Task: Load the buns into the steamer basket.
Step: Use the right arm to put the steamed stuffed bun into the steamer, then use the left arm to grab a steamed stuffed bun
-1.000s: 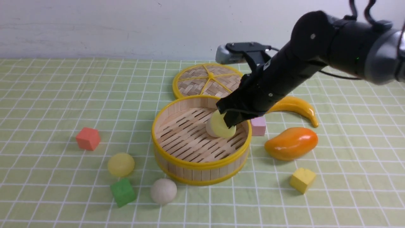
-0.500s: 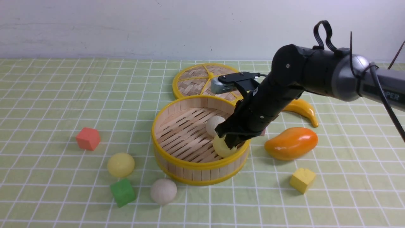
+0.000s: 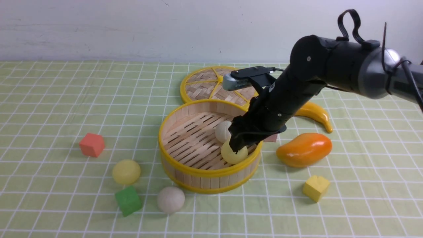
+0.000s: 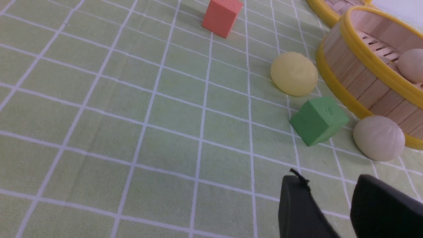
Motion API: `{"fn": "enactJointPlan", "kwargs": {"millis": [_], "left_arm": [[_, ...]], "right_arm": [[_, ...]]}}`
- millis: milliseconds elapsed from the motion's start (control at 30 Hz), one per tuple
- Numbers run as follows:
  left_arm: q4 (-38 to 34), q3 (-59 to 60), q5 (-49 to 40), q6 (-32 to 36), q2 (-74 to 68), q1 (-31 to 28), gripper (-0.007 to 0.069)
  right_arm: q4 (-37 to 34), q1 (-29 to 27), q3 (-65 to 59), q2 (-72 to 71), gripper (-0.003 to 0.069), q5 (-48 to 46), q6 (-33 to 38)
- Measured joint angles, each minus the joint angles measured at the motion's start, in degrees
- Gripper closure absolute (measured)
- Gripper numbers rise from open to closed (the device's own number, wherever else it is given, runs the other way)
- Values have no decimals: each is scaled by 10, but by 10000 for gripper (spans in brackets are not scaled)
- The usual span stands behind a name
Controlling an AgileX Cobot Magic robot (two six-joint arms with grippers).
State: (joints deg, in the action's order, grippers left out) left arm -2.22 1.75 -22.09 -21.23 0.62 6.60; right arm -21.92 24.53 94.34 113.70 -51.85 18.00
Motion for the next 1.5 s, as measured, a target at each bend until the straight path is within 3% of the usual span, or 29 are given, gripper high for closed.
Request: {"fn": "enactJointPlan", "kwargs": {"millis": [367, 600, 800, 900, 933, 967, 1133, 1300, 1500], "left_arm": [[0, 0, 0, 0, 0, 0, 386], [0, 0, 0, 0, 0, 0, 386], [0, 0, 0, 0, 0, 0, 386], [0, 0, 0, 0, 0, 0, 386], [0, 0, 0, 0, 0, 0, 386], [0, 0, 0, 0, 0, 0, 386], [0, 0, 0, 0, 0, 0, 386], [0, 0, 0, 0, 0, 0, 386], [0, 0, 0, 0, 0, 0, 386]], "right_arm": [[7, 0, 0, -106, 163, -50, -11], [57, 0, 0, -255, 232, -77, -40], [144, 0, -48, -415, 350, -86, -93], [172, 0, -143, -513, 466, -88, -135], [172, 0, -150, -518, 473, -87, -137], [174, 0, -210, -563, 536, -83, -156], [168, 0, -369, -665, 671, -40, -196], [143, 0, -491, -753, 679, 14, -210], [126, 0, -550, -807, 679, 17, -220]]}}
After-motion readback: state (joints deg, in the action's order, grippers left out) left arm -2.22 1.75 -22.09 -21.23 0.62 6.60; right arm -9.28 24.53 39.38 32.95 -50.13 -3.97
